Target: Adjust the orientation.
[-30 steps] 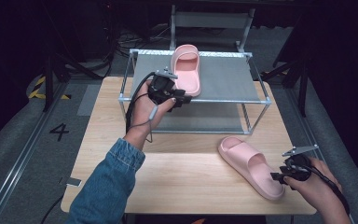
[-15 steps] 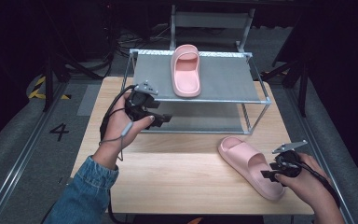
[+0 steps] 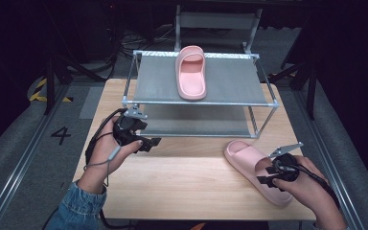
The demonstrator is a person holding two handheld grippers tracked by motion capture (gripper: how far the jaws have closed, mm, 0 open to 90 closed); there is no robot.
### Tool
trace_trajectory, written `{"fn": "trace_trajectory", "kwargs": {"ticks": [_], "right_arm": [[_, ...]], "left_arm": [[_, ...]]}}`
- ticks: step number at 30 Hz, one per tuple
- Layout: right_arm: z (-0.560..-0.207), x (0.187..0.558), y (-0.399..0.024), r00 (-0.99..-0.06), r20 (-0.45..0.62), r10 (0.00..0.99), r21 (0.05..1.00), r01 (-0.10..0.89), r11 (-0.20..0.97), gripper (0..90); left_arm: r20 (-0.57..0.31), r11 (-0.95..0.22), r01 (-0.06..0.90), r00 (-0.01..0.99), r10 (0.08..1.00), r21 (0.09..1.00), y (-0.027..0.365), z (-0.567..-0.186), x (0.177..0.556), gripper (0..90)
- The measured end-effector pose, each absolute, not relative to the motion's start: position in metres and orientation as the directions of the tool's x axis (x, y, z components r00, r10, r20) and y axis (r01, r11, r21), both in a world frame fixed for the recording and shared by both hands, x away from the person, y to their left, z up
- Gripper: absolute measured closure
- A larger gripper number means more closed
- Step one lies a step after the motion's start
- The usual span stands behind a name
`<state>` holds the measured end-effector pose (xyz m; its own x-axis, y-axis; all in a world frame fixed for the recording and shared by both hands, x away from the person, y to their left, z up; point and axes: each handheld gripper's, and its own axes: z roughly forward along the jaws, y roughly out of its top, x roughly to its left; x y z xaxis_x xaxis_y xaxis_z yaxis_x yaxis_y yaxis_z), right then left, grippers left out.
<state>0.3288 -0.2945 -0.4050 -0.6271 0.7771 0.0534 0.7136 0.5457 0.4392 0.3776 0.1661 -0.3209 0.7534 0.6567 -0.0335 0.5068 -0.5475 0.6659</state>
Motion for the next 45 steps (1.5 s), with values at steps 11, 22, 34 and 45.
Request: {"fn": "trace_trajectory", "kwargs": {"ticks": [11,22,34,45], "right_arm": [[-0.413,0.333,-0.277,-0.655,0.050,0.754,0.445,0.691,0.570,52.3],[-0.421,0.340,-0.267,-0.658,-0.004,0.753,0.450,0.671,0.589,69.0],[-0.427,0.343,-0.260,-0.660,-0.029,0.750,0.451,0.661,0.600,76.1],[-0.423,0.341,-0.258,-0.653,-0.038,0.756,0.459,0.661,0.594,83.0]], "left_arm": [[-0.041,-0.573,0.515,0.766,0.642,0.638,0.175,-0.345,0.365,26.9],[-0.033,-0.583,0.541,0.749,0.662,0.607,0.182,-0.359,0.367,26.7],[-0.039,-0.595,0.580,0.734,0.678,0.557,0.189,-0.378,0.371,26.0],[-0.056,-0.600,0.607,0.726,0.685,0.521,0.193,-0.388,0.372,22.4]]}}
